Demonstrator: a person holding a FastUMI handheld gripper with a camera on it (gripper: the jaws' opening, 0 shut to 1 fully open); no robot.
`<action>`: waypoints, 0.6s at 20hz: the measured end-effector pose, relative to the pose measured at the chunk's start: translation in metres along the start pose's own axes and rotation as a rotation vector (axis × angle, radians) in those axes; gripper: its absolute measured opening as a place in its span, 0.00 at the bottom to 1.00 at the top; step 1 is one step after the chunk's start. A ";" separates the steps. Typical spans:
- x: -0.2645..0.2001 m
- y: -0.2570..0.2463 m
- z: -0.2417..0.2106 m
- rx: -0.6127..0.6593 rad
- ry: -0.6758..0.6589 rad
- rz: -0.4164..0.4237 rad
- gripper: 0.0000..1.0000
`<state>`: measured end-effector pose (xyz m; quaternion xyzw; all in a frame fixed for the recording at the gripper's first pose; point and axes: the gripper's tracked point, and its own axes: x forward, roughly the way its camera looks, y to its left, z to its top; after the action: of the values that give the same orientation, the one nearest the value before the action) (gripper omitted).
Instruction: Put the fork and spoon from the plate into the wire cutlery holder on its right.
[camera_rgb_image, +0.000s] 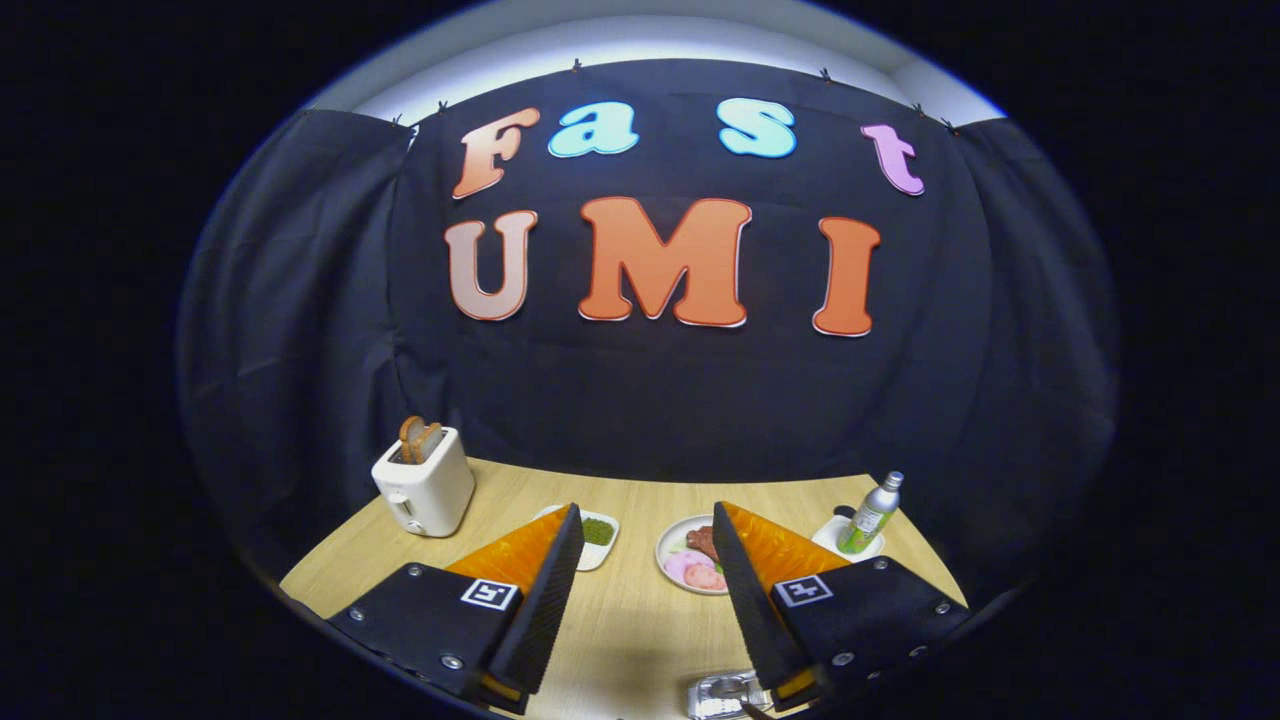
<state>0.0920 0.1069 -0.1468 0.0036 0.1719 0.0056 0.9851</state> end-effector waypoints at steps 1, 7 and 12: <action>0.004 0.017 -0.001 0.003 0.002 0.019 0.79; 0.017 0.089 0.007 0.017 -0.034 0.100 0.82; 0.026 0.152 -0.004 -0.022 -0.008 0.177 0.83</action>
<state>0.1138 0.2597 -0.1579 0.0078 0.1670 0.0948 0.9814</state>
